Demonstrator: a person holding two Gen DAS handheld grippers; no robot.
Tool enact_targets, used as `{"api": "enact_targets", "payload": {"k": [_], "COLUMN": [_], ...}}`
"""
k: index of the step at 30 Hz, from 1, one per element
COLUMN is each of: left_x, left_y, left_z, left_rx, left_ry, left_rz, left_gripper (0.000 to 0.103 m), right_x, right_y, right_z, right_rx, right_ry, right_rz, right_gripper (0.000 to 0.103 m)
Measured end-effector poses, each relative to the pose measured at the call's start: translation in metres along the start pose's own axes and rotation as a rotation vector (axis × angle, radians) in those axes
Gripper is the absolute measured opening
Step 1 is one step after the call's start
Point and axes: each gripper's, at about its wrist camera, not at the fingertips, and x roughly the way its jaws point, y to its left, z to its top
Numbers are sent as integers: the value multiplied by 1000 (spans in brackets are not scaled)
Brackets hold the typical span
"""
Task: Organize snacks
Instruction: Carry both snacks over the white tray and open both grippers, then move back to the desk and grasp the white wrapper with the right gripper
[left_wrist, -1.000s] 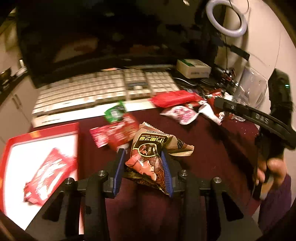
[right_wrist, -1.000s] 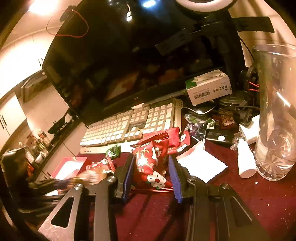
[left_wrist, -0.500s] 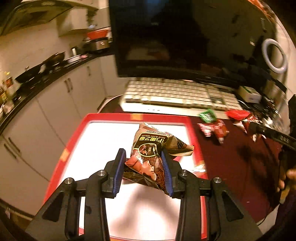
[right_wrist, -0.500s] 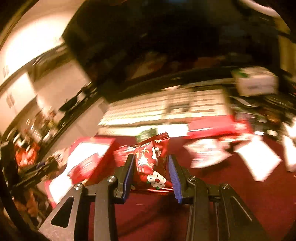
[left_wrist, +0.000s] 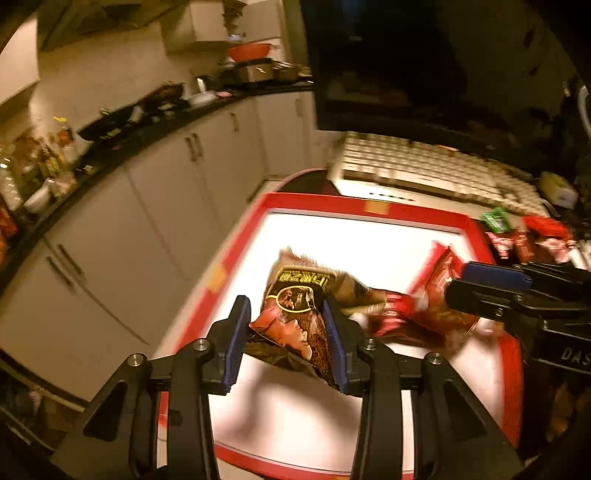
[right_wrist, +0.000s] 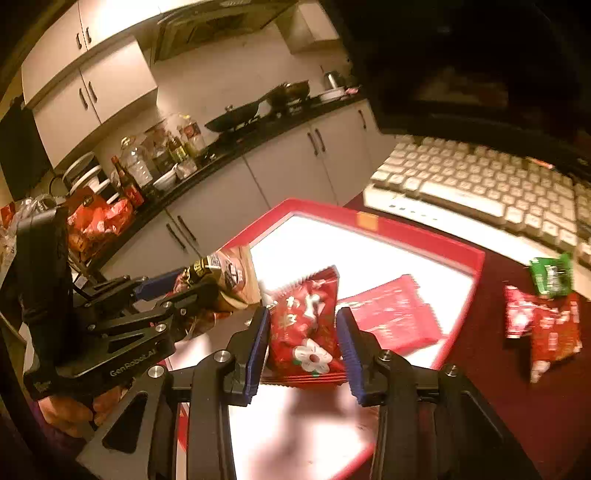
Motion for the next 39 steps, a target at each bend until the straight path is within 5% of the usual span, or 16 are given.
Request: {"api": "enact_targets", "payload": {"k": [3,7,11,26,39], "left_x": [-4,-14,-26,-48,-52], "left_y": [1,1,-4,-97,-149], "left_z": [1,6,12,45,56], "left_rx": [12,16,22,163,230], "left_ry": [-30,-95,-149,-215,-227], "left_rz": [99,202,248,103,48], "left_gripper": [40,65,66,68,68], "right_x": [3,-12,-35,-146,-190], "right_y": [1,-13,-34,-109,-145], "right_z": [0,0,-3,-29,-44], "right_rx": [-5,22,81,237,299], "right_ry": [10,-47,-113,-299,-368], "right_rz": [-22,-44,-52,-193,-263], "right_gripper": [49,60,62,72,72]}}
